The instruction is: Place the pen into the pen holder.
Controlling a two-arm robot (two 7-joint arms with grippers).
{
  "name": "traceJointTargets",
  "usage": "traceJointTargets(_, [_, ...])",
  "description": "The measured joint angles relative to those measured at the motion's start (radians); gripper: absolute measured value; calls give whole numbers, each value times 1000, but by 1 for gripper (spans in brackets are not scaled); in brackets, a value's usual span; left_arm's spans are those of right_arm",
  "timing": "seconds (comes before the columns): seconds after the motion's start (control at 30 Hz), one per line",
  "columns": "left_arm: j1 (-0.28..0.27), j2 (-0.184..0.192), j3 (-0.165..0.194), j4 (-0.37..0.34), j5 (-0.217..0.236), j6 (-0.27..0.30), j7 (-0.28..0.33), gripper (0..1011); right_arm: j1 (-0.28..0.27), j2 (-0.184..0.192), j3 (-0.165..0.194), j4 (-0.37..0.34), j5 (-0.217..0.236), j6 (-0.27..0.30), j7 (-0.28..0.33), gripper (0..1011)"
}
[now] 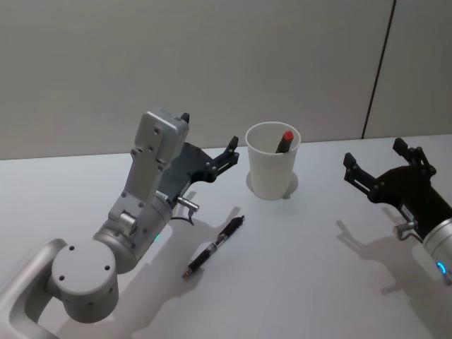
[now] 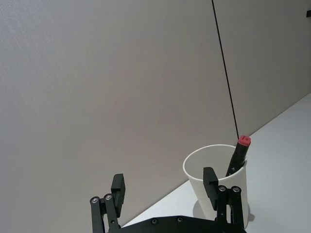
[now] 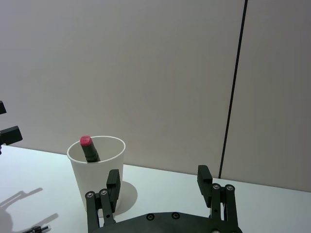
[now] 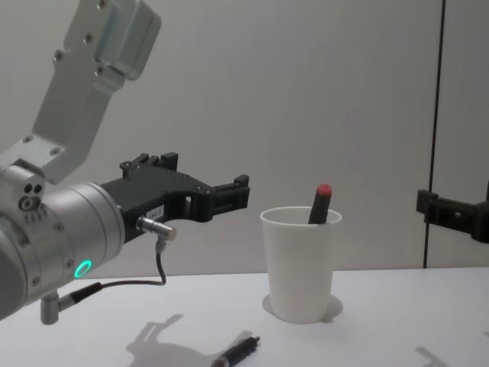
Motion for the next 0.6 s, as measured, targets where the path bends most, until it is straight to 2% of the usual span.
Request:
traceJointTargets(0.33, [4, 8, -7, -7, -16, -2, -26, 1001, 0, 0, 0, 0, 0, 0, 0, 1001])
traceJointTargets(0.6, [30, 49, -26, -49, -60, 14, -74, 1001, 0, 0, 0, 0, 0, 0, 1, 1002])
